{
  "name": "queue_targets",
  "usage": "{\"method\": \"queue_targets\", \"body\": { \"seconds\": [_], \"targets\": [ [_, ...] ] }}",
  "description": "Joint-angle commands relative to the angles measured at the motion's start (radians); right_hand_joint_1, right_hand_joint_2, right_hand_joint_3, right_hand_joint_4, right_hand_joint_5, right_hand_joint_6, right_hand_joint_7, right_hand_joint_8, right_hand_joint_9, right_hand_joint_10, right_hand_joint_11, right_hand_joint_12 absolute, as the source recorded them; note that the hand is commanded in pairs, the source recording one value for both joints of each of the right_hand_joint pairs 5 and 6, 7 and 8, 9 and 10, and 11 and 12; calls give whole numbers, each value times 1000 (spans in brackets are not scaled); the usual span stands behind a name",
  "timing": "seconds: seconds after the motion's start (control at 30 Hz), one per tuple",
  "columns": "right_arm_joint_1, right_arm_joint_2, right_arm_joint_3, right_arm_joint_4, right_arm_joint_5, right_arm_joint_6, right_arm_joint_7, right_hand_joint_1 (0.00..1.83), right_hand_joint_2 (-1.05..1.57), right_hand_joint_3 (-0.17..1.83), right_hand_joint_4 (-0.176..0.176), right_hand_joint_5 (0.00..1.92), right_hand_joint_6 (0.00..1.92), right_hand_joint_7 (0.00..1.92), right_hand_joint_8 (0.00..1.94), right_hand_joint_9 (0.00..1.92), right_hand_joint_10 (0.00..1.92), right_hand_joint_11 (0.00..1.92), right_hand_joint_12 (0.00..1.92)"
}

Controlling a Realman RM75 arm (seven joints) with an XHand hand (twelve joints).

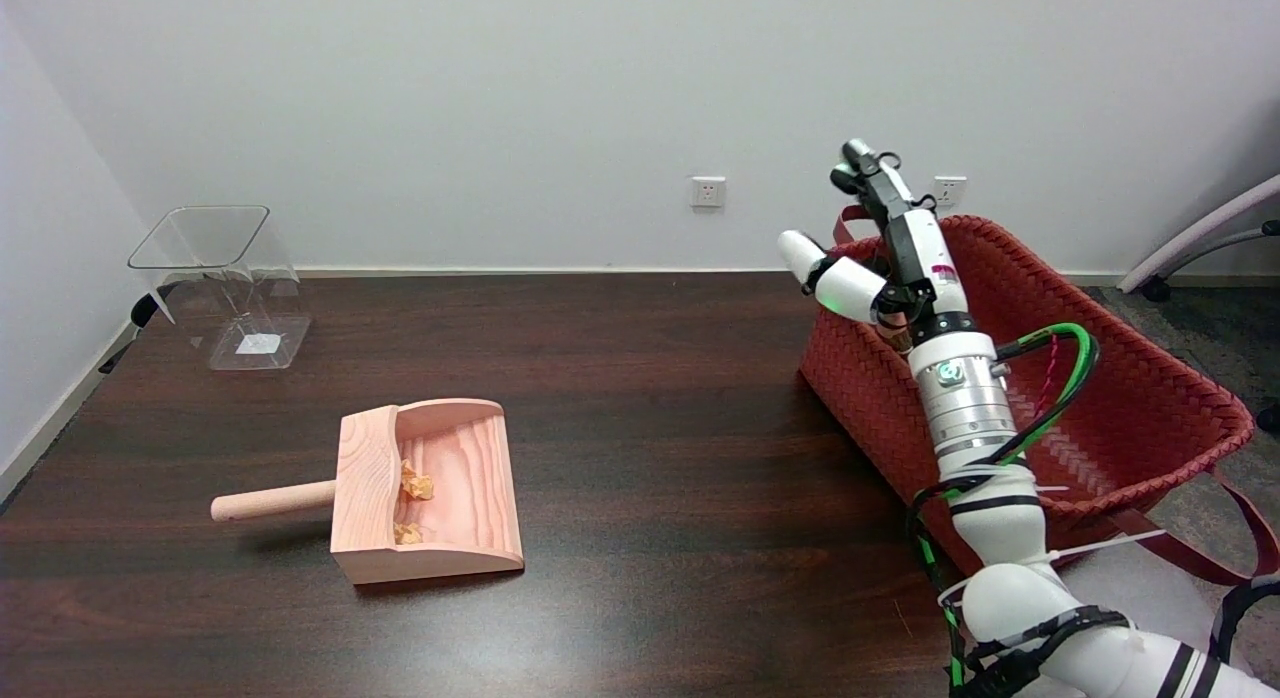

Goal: Place the broom into the brown storage basket.

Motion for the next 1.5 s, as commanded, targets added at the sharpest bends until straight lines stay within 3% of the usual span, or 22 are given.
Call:
{"method": "queue_targets", "body": {
  "seconds": [0.03,0.1,0.4,0.53,0.83,1.1,1.5],
  "targets": [
    [-36,-4,8,63,-10,75,4,702,1045,-175,0,101,101,272,272,101,101,101,101],
    [-47,-4,9,66,-24,119,4,630,1101,-141,0,84,84,260,260,84,84,84,84],
    [-102,-12,18,55,-72,297,5,459,1120,639,0,46,46,242,242,46,46,46,46],
    [-124,-1,31,58,-72,359,10,482,1039,457,0,36,36,241,241,36,36,36,36],
    [-166,-12,132,66,-56,411,5,453,1090,544,0,26,26,292,292,26,26,26,26],
    [-218,23,231,58,16,384,5,466,1072,341,0,22,22,315,315,22,22,22,22],
    [-288,53,252,66,79,377,12,449,1117,388,0,57,57,406,406,57,57,57,57]
  ]
}}
